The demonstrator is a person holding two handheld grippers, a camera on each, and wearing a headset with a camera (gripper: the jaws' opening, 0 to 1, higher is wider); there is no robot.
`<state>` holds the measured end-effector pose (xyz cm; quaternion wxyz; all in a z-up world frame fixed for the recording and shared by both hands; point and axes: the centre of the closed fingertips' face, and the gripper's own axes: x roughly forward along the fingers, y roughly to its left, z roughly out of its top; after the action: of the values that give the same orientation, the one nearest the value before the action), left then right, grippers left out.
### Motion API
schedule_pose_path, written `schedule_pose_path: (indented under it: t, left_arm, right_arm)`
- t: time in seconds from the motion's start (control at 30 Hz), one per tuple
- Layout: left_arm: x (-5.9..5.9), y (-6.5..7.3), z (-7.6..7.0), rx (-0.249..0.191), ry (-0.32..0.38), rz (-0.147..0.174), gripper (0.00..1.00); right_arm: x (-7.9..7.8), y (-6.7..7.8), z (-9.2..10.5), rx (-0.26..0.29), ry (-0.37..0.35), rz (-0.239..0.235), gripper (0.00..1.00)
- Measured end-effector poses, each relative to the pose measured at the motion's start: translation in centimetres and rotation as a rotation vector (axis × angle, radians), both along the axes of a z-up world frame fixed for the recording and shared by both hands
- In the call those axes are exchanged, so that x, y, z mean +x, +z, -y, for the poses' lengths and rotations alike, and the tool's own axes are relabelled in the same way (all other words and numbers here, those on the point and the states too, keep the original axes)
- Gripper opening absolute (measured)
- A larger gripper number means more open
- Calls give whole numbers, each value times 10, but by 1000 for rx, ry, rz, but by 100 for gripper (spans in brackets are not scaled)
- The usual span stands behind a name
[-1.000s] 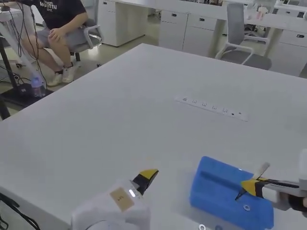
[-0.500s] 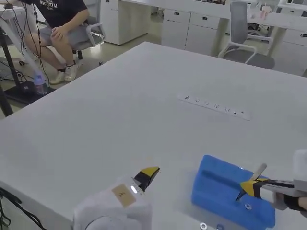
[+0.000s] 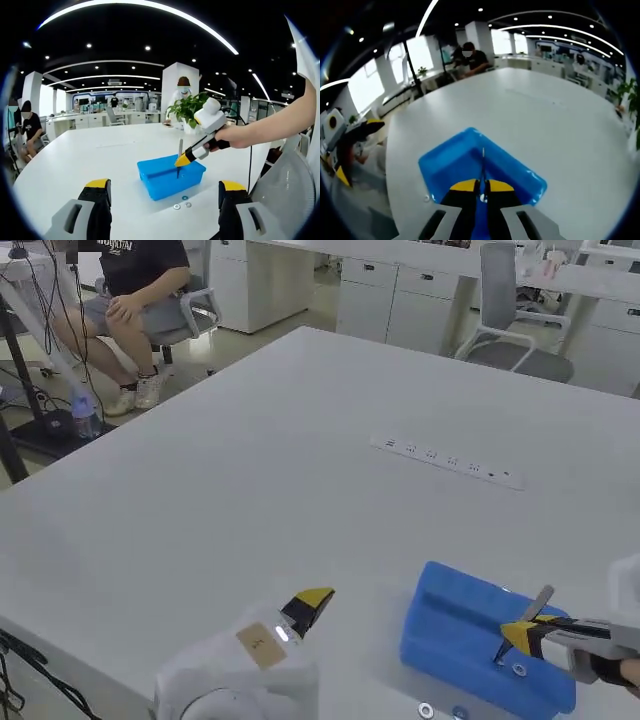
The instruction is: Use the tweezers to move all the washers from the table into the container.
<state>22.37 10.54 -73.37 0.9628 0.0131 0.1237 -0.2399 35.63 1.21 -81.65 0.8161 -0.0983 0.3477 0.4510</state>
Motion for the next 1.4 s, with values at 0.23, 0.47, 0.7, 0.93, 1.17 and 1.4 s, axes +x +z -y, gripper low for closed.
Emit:
schedule_pose_path:
  t: [0.23, 0.47, 0.7, 0.93, 1.17, 1.4]
  left_arm:
    - [0, -3, -1, 8, -2, -5, 90]
    - [0, -2, 0, 7, -2, -4, 90]
    - [1, -2, -1, 8, -2, -3, 90]
    - [1, -3, -1, 7, -3, -3, 90]
    - [1, -3, -1, 9, -5, -4, 90]
    - [1, -4, 0, 12, -10, -7, 90]
  right_arm:
    - [-7, 1, -5, -20, 54, 54, 4]
    - [-11, 4, -6, -27, 73, 93, 4]
    - [-8, 18, -5, 4, 59, 124, 4]
    - [-15, 37, -8, 38, 61, 151, 4]
    - [-28, 59, -13, 75, 73, 181, 4]
    - [-42, 73, -12, 31, 138, 229, 4]
